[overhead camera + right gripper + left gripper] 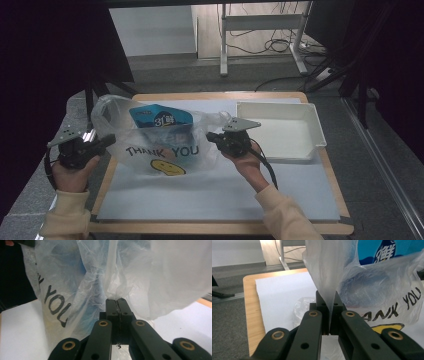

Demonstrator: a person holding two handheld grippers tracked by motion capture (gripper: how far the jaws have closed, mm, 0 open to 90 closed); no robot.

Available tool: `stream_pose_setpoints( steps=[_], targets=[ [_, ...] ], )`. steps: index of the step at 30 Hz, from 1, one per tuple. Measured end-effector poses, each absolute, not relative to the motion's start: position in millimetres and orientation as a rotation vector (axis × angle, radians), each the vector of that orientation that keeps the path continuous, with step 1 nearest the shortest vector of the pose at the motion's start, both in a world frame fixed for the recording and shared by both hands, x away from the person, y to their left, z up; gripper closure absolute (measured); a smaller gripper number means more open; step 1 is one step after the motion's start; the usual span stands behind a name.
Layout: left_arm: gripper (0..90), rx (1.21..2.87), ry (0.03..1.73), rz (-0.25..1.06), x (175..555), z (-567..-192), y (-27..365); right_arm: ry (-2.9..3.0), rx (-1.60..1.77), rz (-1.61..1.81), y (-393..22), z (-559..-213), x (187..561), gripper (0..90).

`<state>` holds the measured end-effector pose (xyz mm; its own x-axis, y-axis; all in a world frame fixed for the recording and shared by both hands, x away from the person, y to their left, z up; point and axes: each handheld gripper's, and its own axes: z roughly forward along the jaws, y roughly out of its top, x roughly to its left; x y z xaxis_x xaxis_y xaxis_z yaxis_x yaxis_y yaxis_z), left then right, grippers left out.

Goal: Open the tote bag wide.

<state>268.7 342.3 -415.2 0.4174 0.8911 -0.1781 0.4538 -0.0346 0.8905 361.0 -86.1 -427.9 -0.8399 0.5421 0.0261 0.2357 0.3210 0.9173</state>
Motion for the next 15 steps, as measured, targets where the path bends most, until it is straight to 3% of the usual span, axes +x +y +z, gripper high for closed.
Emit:
stream_pose_setpoints(
  steps=[15],
  targets=[
    [89.8, 1.673, 1.238, 0.499, 271.8, -432.6, 344.5, 2.338, 0.737, 1.483, -85.4, -446.7, 365.8, 89.2]
  ],
)
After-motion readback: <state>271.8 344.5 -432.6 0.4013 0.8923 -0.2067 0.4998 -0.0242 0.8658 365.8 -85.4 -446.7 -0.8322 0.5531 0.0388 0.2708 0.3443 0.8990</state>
